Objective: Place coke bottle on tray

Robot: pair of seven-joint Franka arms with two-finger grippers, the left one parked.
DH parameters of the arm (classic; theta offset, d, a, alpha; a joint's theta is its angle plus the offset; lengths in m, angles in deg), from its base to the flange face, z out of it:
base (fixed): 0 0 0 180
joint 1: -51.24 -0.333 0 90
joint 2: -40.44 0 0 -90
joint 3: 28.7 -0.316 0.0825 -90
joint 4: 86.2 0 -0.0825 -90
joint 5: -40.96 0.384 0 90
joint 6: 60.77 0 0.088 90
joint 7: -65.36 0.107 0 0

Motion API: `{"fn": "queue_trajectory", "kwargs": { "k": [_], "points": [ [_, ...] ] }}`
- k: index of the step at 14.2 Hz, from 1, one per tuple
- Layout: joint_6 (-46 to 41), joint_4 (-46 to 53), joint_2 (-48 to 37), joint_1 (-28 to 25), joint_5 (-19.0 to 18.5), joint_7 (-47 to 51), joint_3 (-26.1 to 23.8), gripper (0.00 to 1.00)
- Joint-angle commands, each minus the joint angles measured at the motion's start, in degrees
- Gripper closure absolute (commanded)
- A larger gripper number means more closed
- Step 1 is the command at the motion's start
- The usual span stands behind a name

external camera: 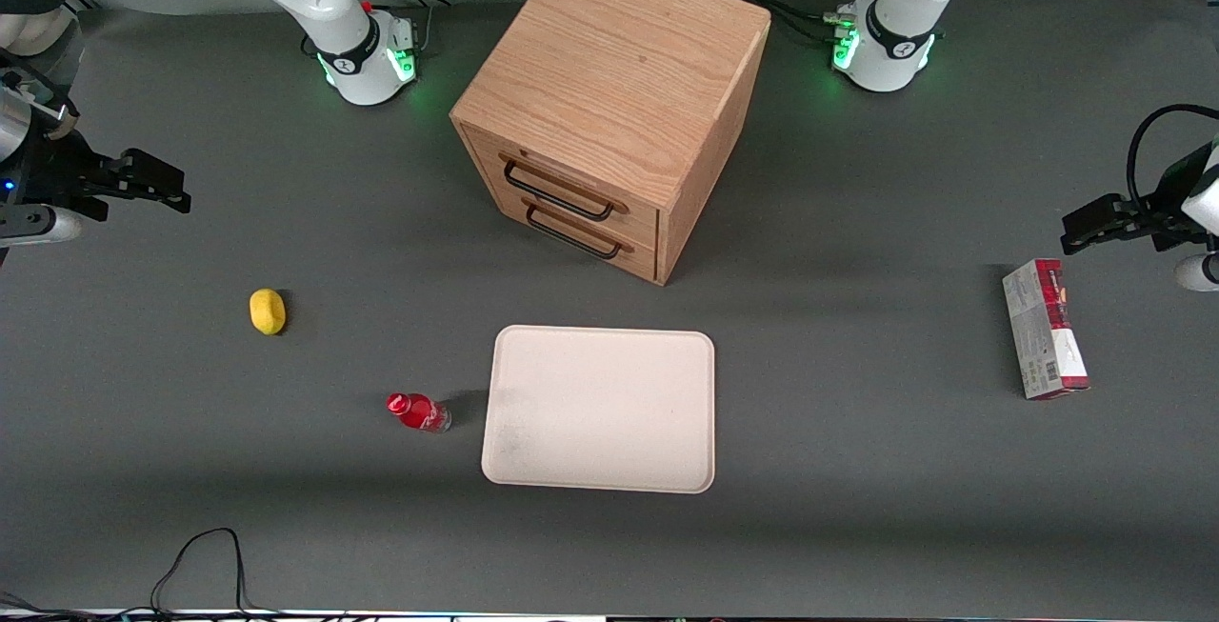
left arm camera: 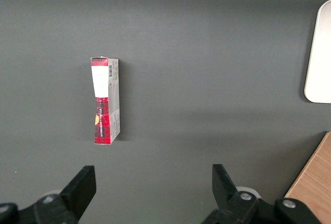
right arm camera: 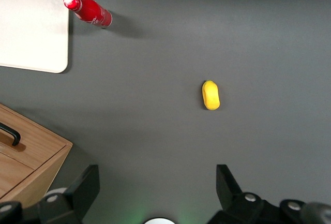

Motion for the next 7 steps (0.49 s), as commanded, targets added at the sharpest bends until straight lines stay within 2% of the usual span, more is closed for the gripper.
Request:
{"fn": "queue_trajectory", "kwargs": {
  "k": [1, 7],
  "points": [
    [-1.08, 1.63, 0.73, 0.03, -0.2, 1.36, 0.07, 0.0],
    [-3.02, 2.51, 1.34, -0.32, -0.2, 1.0, -0.01, 0.0]
  ]
}}
